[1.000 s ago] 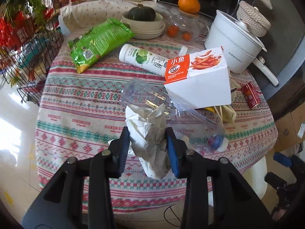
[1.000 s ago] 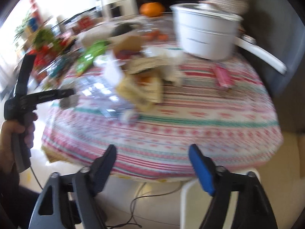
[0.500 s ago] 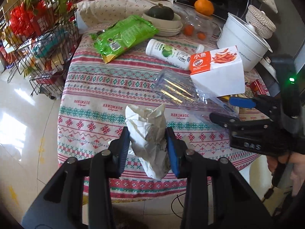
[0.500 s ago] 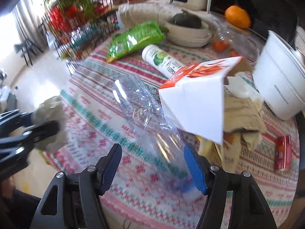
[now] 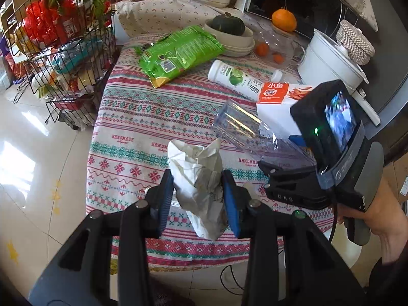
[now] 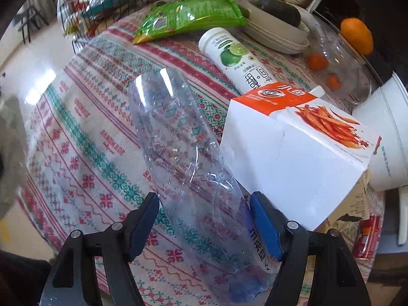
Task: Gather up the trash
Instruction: 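Grasp the clear plastic bottle with the right gripper while the left gripper holds the tissue, then carry tissue and bottle over the white bin and open both grippers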
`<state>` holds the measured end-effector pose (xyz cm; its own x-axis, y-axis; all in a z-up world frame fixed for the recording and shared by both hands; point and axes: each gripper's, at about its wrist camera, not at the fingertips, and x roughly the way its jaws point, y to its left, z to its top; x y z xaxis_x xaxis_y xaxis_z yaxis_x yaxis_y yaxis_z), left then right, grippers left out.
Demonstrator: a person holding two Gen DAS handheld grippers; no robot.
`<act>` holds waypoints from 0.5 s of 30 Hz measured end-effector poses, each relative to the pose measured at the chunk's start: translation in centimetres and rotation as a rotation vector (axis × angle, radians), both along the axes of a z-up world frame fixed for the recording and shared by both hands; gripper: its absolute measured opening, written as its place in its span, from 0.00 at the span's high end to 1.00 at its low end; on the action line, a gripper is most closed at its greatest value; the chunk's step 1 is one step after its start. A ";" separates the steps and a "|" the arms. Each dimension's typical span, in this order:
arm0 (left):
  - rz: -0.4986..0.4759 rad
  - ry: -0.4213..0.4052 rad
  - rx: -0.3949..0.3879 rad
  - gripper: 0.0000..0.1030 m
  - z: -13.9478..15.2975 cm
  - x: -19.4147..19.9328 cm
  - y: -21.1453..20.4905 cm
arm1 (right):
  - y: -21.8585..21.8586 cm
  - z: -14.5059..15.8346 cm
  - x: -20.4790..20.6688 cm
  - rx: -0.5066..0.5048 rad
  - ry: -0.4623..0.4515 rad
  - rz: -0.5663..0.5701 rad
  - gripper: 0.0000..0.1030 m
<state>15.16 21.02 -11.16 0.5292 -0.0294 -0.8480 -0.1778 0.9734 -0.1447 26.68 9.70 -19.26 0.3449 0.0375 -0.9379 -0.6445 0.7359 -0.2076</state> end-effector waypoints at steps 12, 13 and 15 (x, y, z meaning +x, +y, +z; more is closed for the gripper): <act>0.014 -0.076 0.020 0.61 2.0 -0.7 0.1 | -1.8 4.9 -3.1 0.130 -0.009 -0.053 0.34; 0.010 -0.083 0.021 0.61 2.2 -0.7 -0.1 | -2.2 5.6 -3.3 0.151 -0.006 -0.065 0.34; -0.002 -0.097 0.021 0.61 2.7 -0.8 -0.5 | -3.6 7.6 -4.1 0.228 0.003 -0.087 0.34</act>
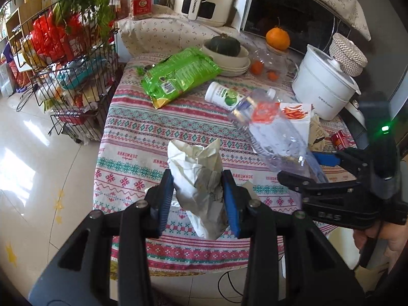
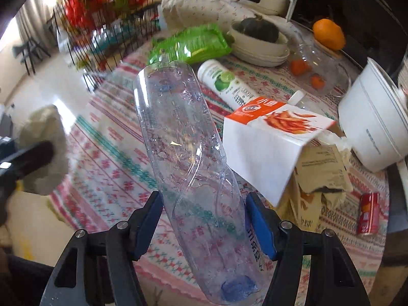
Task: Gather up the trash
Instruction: 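Carry tissue and bottle over the white bin and open both grippers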
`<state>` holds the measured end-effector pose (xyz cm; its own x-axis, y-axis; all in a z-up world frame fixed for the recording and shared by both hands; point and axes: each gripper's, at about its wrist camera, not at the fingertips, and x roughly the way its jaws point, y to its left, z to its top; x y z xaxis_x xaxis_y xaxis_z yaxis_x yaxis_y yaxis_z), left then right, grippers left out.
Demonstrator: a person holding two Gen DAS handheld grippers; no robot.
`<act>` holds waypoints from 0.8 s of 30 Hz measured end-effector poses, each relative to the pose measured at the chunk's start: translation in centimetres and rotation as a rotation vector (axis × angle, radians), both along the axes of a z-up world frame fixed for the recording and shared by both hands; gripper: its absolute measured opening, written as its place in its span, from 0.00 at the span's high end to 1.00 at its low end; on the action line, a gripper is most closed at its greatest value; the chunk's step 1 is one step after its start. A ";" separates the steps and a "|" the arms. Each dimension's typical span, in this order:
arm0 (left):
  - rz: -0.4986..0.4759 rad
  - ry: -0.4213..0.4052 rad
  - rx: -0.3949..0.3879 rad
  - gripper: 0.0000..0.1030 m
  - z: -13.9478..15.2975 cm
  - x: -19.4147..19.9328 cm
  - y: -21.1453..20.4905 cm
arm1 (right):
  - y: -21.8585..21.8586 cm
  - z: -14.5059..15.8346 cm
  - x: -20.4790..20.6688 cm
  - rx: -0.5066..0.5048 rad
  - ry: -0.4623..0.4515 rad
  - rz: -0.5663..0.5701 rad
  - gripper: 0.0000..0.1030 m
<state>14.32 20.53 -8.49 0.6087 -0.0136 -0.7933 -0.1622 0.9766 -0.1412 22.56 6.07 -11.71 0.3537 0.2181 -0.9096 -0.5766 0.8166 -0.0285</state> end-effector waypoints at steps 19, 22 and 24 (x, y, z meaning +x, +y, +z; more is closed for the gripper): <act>-0.350 -0.120 0.012 0.61 2.8 -3.1 -14.5 | -20.1 9.8 -11.5 0.240 -0.206 -0.238 0.34; -0.428 -0.119 0.009 0.61 2.7 -3.8 -17.8 | -24.2 9.7 -13.4 0.278 -0.233 -0.306 0.34; -0.478 -0.113 0.004 0.61 2.4 -4.5 -19.9 | -26.3 9.4 -14.4 0.287 -0.253 -0.343 0.34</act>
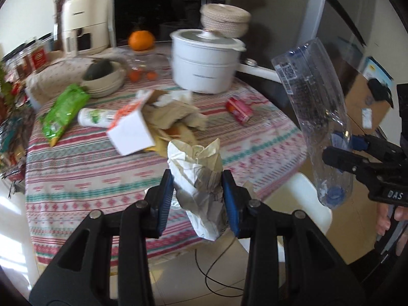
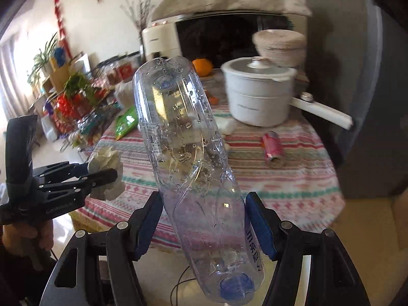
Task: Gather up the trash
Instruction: 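Carry tissue and bottle over the white bin and open both grippers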
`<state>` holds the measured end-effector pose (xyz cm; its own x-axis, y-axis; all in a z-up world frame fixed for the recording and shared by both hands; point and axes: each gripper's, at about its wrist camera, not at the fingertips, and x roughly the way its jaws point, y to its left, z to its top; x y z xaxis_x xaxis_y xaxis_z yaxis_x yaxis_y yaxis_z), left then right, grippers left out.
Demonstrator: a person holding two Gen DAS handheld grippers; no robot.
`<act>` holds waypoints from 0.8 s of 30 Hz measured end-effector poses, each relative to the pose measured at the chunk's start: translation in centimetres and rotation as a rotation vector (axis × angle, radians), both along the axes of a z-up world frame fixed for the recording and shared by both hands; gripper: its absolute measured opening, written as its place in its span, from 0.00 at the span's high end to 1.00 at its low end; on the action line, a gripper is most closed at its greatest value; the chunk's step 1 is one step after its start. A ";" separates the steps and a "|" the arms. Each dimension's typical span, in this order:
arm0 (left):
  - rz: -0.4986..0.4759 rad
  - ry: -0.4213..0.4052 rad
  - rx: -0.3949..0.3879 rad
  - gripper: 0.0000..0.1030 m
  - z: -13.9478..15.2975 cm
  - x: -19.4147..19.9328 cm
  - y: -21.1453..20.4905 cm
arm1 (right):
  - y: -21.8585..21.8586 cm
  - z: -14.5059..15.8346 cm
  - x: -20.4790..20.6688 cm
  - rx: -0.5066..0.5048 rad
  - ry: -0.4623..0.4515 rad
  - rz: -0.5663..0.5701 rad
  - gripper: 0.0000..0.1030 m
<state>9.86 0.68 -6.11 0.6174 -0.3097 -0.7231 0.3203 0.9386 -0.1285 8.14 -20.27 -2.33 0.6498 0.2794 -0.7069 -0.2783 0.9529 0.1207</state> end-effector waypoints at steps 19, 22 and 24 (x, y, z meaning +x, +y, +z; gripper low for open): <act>-0.439 0.243 -0.007 0.61 -11.5 -3.4 -16.2 | -15.6 -11.4 -4.5 0.168 0.135 -0.333 0.34; -0.461 0.249 0.001 0.61 -12.9 -3.5 -17.4 | -16.3 -13.3 -4.6 0.151 0.166 -0.351 0.34; -0.477 0.249 0.004 0.60 -13.6 -3.3 -17.7 | -16.5 -14.3 -4.6 0.143 0.188 -0.358 0.33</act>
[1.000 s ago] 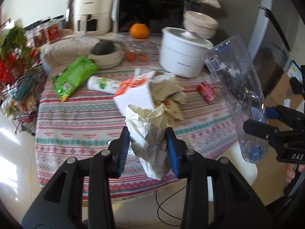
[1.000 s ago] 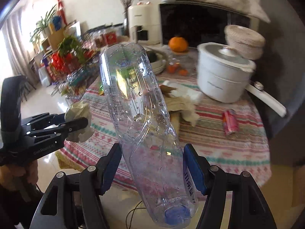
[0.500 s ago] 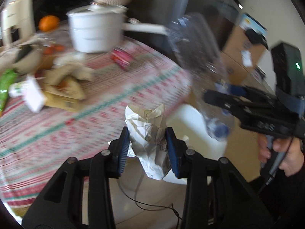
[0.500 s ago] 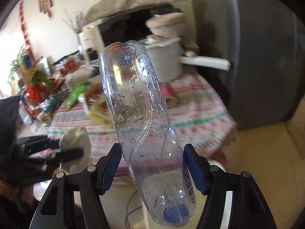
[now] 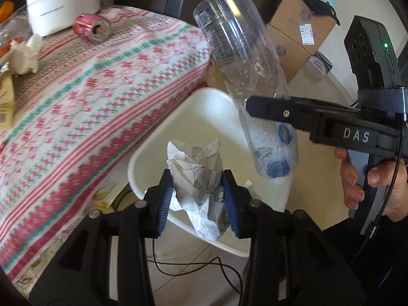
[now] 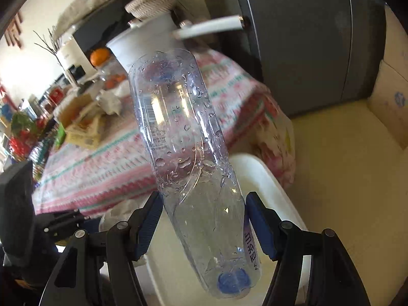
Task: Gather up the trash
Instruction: 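Carry tissue and bottle over the white bin and open both grippers, then grasp the red soda can with the right gripper while the left grasps the white box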
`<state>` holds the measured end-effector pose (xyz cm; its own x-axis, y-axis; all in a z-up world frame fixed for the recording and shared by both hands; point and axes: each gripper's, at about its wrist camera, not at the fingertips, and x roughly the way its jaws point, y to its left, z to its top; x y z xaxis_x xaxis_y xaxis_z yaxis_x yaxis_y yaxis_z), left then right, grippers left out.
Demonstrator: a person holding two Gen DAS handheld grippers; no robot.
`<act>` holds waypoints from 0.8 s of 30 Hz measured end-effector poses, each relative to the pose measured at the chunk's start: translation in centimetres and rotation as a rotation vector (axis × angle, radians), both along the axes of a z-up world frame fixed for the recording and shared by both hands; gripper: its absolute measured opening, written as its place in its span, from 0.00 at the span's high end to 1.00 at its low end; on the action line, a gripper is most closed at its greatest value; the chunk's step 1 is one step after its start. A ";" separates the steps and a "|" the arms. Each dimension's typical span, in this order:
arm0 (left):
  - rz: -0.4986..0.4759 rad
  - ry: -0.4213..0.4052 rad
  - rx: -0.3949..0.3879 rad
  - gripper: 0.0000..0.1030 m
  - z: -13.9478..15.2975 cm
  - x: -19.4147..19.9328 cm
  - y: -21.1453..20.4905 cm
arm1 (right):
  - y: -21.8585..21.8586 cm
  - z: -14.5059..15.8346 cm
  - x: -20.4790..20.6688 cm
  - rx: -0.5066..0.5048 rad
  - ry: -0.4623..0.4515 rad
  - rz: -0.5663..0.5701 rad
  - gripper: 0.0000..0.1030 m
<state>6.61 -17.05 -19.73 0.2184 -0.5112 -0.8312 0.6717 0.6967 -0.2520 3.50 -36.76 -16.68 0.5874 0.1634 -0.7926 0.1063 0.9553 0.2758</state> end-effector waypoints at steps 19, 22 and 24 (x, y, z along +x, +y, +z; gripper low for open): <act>0.130 -0.108 0.095 0.21 3.0 0.9 3.5 | -1.0 2.0 -0.6 -0.023 0.001 -0.011 0.21; 0.175 -0.146 0.118 0.19 4.2 1.7 4.7 | 0.7 3.3 -0.3 -0.091 -0.008 0.027 0.19; 0.215 -0.159 0.128 0.18 5.1 2.4 5.7 | 1.7 4.0 0.0 -0.128 -0.018 0.048 0.18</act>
<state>9.02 -11.31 -14.60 0.4433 -0.3319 -0.8327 0.5289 0.8469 -0.0559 3.51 -35.10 -12.64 0.5954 0.0895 -0.7984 0.0562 0.9867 0.1526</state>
